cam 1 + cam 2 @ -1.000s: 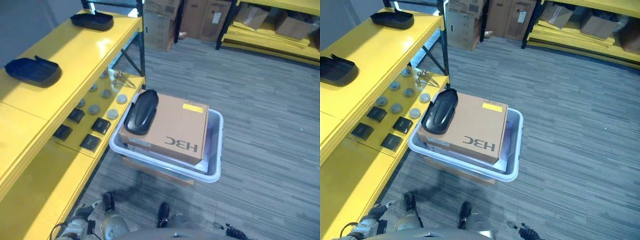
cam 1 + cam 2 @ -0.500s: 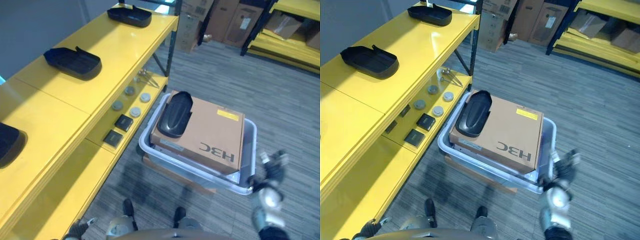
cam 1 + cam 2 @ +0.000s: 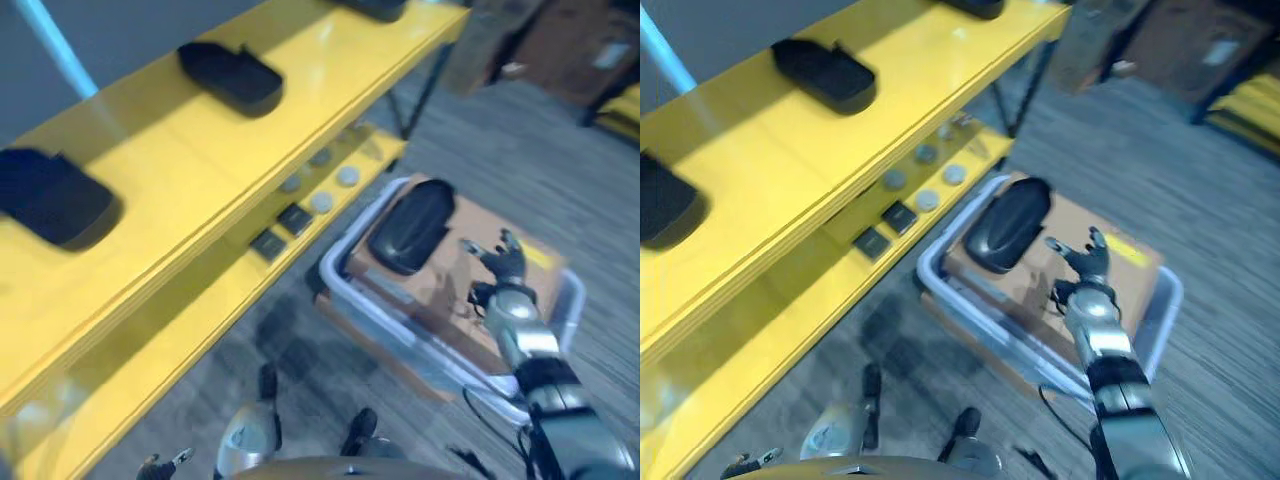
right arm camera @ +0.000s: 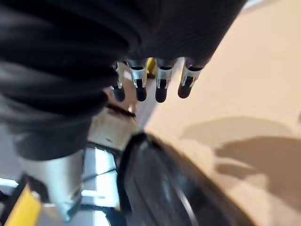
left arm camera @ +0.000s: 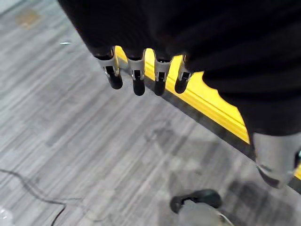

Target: Move parts from the plastic box to the shelf.

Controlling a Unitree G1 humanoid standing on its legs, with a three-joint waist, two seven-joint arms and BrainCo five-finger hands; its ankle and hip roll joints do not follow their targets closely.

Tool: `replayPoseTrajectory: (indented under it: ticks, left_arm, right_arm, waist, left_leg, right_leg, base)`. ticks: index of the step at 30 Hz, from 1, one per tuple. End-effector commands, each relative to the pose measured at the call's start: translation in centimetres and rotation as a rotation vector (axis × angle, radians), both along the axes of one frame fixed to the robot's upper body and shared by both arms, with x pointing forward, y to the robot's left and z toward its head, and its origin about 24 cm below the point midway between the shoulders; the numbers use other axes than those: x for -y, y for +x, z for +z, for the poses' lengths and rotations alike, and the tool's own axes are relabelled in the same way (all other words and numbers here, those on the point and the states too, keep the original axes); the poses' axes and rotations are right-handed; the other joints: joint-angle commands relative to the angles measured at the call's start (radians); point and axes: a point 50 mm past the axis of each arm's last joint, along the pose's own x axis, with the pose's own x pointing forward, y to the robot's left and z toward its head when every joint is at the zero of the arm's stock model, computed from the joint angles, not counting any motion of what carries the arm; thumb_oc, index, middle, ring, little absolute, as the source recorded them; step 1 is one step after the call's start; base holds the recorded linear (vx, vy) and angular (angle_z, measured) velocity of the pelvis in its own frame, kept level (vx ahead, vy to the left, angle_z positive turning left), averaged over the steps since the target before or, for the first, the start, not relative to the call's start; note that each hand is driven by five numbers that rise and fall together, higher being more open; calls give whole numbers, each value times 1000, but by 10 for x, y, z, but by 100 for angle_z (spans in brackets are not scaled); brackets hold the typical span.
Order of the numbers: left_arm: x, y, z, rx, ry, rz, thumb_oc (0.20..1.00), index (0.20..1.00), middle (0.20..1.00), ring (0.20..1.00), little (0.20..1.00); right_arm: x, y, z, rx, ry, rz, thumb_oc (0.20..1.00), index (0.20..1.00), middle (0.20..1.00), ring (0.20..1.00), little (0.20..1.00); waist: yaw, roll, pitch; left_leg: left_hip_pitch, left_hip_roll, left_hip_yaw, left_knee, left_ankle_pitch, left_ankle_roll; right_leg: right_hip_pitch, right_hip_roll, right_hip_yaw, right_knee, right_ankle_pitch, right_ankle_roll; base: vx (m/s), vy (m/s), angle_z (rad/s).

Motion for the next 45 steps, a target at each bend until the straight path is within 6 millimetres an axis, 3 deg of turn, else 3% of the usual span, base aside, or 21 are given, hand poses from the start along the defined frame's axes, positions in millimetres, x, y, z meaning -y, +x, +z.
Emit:
replayPoseTrajectory:
  ticks: [1, 2, 5, 12, 30, 33, 37, 39, 44, 45]
  left_arm:
    - [-14, 11, 6, 14, 34, -60, 1000, 1000, 1000, 1000, 1000]
    - [-14, 21, 7, 35, 27, -79, 1000, 1000, 1000, 1000, 1000]
    - [-10, 30, 7, 55, 8, -99, 1000, 1000, 1000, 1000, 1000]
    - [-3, 30, 6, 70, -24, -119, 1000, 1000, 1000, 1000, 1000]
    - [-3, 25, 6, 83, -39, -113, 1000, 1000, 1000, 1000, 1000]
    - [-3, 26, 6, 94, -44, -105, 1000, 1000, 1000, 1000, 1000]
    - [-2, 25, 6, 92, -44, -105, 1000, 1000, 1000, 1000, 1000]
    - [-3, 24, 6, 88, -40, -105, 1000, 1000, 1000, 1000, 1000]
    - [-3, 22, 6, 84, -36, -101, 1000, 1000, 1000, 1000, 1000]
    - [-4, 21, 6, 80, -37, -100, 1000, 1000, 1000, 1000, 1000]
  right_arm:
    - [7, 3, 20, 122, 36, 15, 1000, 1000, 1000, 1000, 1000]
    - [1, 15, 24, 116, 41, 2, 1000, 1000, 1000, 1000, 1000]
    - [-3, 24, 28, 96, 20, -18, 1000, 1000, 1000, 1000, 1000]
    - [-9, 21, 18, 52, -41, -41, 1000, 1000, 1000, 1000, 1000]
    - [46, -25, -5, 16, -18, -222, 1000, 1000, 1000, 1000, 1000]
    - [52, -27, 1, 51, -40, -228, 1000, 1000, 1000, 1000, 1000]
    - [55, -22, 23, 158, -80, -224, 1000, 1000, 1000, 1000, 1000]
    - [54, -15, 43, 239, -84, -205, 1000, 1000, 1000, 1000, 1000]
    - [49, -7, 70, 332, -103, -173, 1000, 1000, 1000, 1000, 1000]
    - [47, -4, 86, 391, -125, -158, 1000, 1000, 1000, 1000, 1000]
  waist:
    - [14, -23, 16]
    - [40, -17, 33]
    - [63, -7, 51]
    - [78, 0, 67]
    - [28, -1, 68]
    - [19, 2, 68]
    - [16, 5, 65]
    - [16, 4, 65]
    - [15, 2, 64]
    - [15, 2, 61]
  left_leg:
    - [-8, 64, -2, 0, -60, -42]
    - [-39, 59, -12, 4, -52, -43]
    - [-62, 50, -17, 2, -45, -44]
    - [-67, 39, -13, -6, -40, -43]
    - [-36, 38, 19, -12, -49, -44]
    - [-32, 39, 26, -15, -48, -45]
    - [-25, 39, 25, -18, -46, -47]
    - [-21, 40, 25, -21, -45, -48]
    - [-18, 40, 26, -23, -45, -48]
    - [-15, 41, 26, -25, -44, -49]
  right_leg:
    - [-36, -41, 16, 26, -16, 32]
    - [-47, -48, -1, 35, -22, 29]
    - [-58, -55, -15, 44, -29, 28]
    - [-58, -64, -28, 56, -39, 30]
    - [-74, -63, 20, 65, -30, 40]
    - [-78, -62, 26, 64, -28, 40]
    - [-77, -63, 28, 65, -26, 42]
    - [-74, -63, 27, 65, -26, 43]
    - [-75, -62, 28, 64, -27, 44]
    - [-75, -62, 29, 65, -27, 45]
  base:
    - [-111, 56, 49]
    - [-109, 55, 43]
    - [-95, 68, 25]
    - [-8, 33, 8]
    - [-1, 2, -2]
    - [-19, 5, -11]
    - [-1, 3, -4]
    - [0, 0, 0]
    - [0, 0, 0]
    - [0, 0, 0]
